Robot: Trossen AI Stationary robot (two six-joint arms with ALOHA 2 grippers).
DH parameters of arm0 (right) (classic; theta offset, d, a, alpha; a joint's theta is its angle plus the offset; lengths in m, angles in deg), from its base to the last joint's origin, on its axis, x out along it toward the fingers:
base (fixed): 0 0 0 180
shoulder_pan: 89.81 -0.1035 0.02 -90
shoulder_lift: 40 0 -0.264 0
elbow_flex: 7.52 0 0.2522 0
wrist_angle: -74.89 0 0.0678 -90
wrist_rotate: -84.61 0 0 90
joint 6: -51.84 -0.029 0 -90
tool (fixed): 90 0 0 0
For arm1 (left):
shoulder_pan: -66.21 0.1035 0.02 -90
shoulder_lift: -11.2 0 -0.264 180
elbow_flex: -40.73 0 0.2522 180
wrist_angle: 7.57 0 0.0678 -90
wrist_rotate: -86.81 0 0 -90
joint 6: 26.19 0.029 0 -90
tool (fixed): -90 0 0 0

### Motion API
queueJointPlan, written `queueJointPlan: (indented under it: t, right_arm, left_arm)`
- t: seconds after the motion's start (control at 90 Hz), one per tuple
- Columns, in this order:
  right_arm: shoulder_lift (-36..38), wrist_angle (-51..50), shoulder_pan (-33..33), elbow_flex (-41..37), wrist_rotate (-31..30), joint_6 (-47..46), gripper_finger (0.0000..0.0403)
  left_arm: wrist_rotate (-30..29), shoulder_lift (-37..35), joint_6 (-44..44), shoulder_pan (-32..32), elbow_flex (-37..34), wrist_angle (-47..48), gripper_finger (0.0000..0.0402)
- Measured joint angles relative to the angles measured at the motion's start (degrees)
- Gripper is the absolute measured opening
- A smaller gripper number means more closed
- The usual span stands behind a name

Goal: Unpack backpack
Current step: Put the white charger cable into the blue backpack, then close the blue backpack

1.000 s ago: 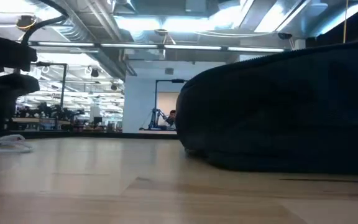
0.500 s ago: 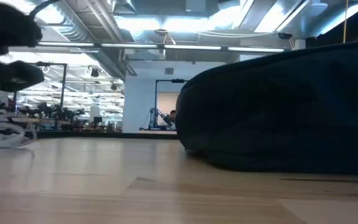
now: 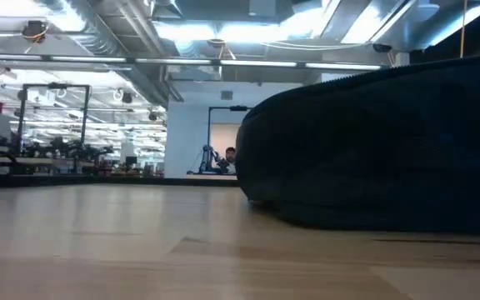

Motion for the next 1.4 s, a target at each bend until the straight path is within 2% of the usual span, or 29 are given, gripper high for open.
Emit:
queueJointPlan:
  t: [0.067,0.111,0.189,0.256,0.333,0.411,0.578,0.722,0.822,0.911,1.0,1.089,1.222,1.344,1.4]
  right_arm:
    - [0.0,-0.3,0.0,0.0,-0.4,0.0,0.0193]
    - [0.0,-0.7,0.0,0.0,-1.1,0.1,0.0193]
    - [0.0,-0.9,0.0,0.0,-2.5,0.1,0.0193]
    - [0.0,-0.9,0.0,0.0,-3.1,0.1,0.0193]
    - [0.0,-1.0,0.0,0.0,-3.1,0.1,0.0193]
    - [0.0,-1.2,0.0,0.0,-3.3,0.1,0.0193]
    - [0.0,-1.4,0.0,0.0,-4.8,0.1,0.0193]
    - [0.0,-1.5,0.0,0.0,-5.6,0.2,0.0193]
    - [0.0,-1.8,0.0,0.0,-5.6,0.2,0.0193]
    - [0.0,-1.8,0.0,0.0,-5.6,0.2,0.0193]
    - [0.0,-1.7,0.0,0.0,-5.0,0.0,0.0193]
    - [0.0,-1.2,0.0,0.0,-3.8,-0.1,0.0193]
    - [0.0,-1.3,0.0,0.0,-3.4,-0.1,0.0193]
    - [0.0,-2.5,0.0,0.0,-3.7,-2.0,0.0193]
    - [0.0,-5.2,0.0,0.0,-4.6,-5.9,0.0193]
  left_arm:
    - [-0.9,-0.2,11.0,1.2,0.0,-12.4,0.0000]
    - [1.1,-0.1,17.0,2.8,0.0,-20.1,0.0000]
    - [9.7,1.0,23.7,7.4,0.0,-31.1,0.0000]
    - [18.7,2.6,25.2,12.0,0.0,-38.2,0.0000]
    - [26.4,5.9,24.6,18.0,0.0,-46.3,0.0000]
    - [30.0,11.1,20.9,23.9,0.0,-56.1,0.0000]
    - [40.5,27.7,12.2,33.8,1.0,-75.3,0.0000]
    - [42.9,43.8,1.6,37.0,6.8,-83.2,0.0000]
    - [43.3,51.1,-5.3,37.5,12.7,-78.9,0.0001]
    - [43.6,52.7,-6.7,37.8,17.7,-67.3,0.0016]
    - [45.3,52.7,-5.9,38.5,21.1,-54.1,0.0053]
    - [48.7,51.8,-5.4,39.3,22.8,-47.0,0.0106]
    - [51.5,46.6,-1.4,40.7,25.4,-35.1,0.0187]
    - [63.2,42.5,0.3,44.1,27.6,-20.9,0.0244]
    - [64.0,40.3,0.5,45.7,28.9,-16.3,0.0258]
